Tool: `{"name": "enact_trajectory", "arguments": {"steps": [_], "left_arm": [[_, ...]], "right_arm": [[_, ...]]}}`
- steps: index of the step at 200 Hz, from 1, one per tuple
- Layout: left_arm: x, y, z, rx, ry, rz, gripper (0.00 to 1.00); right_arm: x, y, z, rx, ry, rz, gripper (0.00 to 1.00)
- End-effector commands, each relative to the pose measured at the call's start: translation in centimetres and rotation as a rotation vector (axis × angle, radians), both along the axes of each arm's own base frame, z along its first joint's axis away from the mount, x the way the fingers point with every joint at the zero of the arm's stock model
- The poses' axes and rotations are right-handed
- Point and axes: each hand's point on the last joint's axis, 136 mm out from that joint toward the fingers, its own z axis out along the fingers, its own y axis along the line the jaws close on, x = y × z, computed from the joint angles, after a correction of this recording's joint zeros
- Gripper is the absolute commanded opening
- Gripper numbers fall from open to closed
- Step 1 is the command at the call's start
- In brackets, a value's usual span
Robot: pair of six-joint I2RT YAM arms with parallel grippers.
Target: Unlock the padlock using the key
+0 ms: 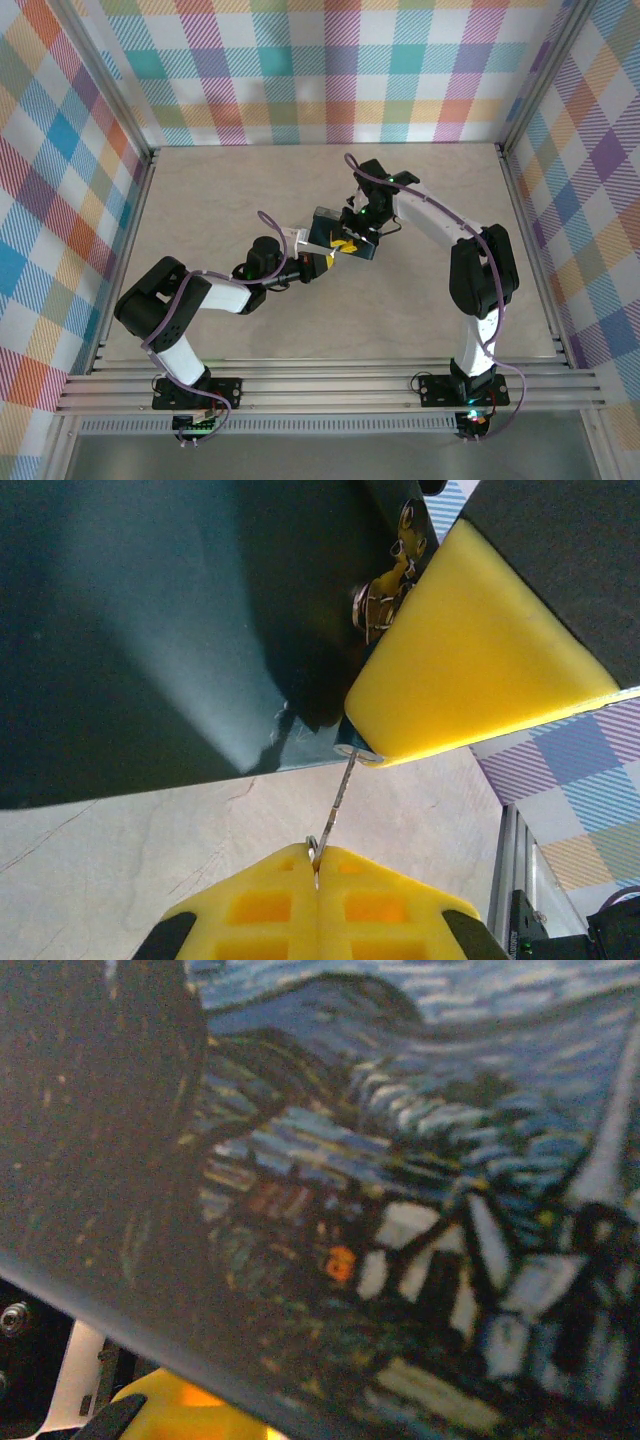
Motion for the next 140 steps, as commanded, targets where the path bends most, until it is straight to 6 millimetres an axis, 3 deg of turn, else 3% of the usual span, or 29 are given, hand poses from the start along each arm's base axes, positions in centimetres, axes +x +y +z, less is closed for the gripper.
{"name": "enact_trajectory", "arguments": {"steps": [1,86,140], "left_arm": [[0.6,-0.2,2.3,-0.055,-0.067,0.003,0.00],[1.3,-1.3,2.7,-0.105,-0.044,-0.012,0.00],[0.4,-1.8,2.4,0.074,-0.112,-0.012,0.00]], "right_arm": [[-0.5,0.3,0.1,0.031,0.021,0.026,0.00],[-1.1,0.5,0.3,0.055,0.038,0.041,0.00],[-1.2,0.4,0.8,0.039,0.052,0.072,0.00]]}}
